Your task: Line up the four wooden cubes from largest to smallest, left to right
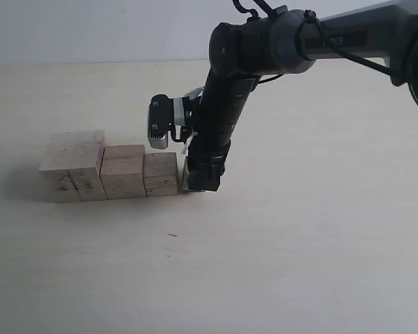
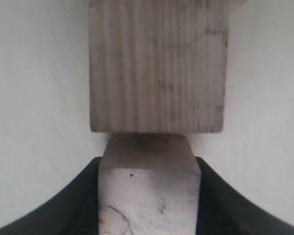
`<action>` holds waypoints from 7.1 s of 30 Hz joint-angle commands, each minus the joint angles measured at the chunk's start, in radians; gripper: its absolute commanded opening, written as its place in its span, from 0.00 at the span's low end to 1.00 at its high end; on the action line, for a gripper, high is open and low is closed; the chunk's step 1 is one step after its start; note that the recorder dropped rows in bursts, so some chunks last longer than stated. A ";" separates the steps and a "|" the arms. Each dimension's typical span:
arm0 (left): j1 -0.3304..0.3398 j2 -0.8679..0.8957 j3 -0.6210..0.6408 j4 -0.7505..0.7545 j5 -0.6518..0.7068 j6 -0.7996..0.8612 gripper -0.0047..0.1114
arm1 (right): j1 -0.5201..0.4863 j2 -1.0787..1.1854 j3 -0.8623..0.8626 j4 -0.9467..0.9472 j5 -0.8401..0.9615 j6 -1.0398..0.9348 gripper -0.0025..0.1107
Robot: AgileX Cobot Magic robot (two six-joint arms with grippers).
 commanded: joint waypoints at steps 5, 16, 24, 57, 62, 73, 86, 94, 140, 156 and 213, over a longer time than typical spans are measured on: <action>-0.006 -0.006 -0.001 0.001 -0.004 -0.002 0.04 | 0.001 0.001 -0.007 0.042 -0.007 -0.009 0.38; -0.006 -0.006 -0.001 0.001 -0.004 -0.002 0.04 | 0.001 0.001 -0.007 0.035 -0.018 0.002 0.63; -0.006 -0.006 -0.001 0.001 -0.004 -0.002 0.04 | -0.013 -0.043 -0.007 0.027 -0.039 0.037 0.63; -0.006 -0.006 -0.001 0.001 -0.004 -0.002 0.04 | -0.018 -0.048 -0.007 -0.178 0.063 0.291 0.02; -0.006 -0.006 -0.001 0.001 -0.004 -0.002 0.04 | -0.018 -0.036 -0.007 -0.132 0.071 0.307 0.02; -0.006 -0.006 -0.001 0.001 -0.004 -0.002 0.04 | -0.018 -0.022 -0.007 -0.092 0.075 0.305 0.02; -0.006 -0.006 -0.001 0.001 -0.004 -0.002 0.04 | -0.018 -0.022 -0.007 -0.052 0.055 0.280 0.02; -0.006 -0.006 -0.001 0.001 -0.004 -0.002 0.04 | -0.018 -0.022 -0.007 -0.048 0.056 0.280 0.02; -0.006 -0.006 -0.001 0.001 -0.004 -0.002 0.04 | -0.152 -0.508 0.344 0.050 -0.332 0.809 0.02; -0.006 -0.006 -0.001 0.001 -0.004 -0.002 0.04 | -0.152 -0.892 0.566 0.051 -0.489 1.069 0.02; -0.006 -0.006 -0.001 0.001 -0.004 -0.002 0.04 | -0.789 -2.139 1.544 -0.136 -0.755 1.047 0.02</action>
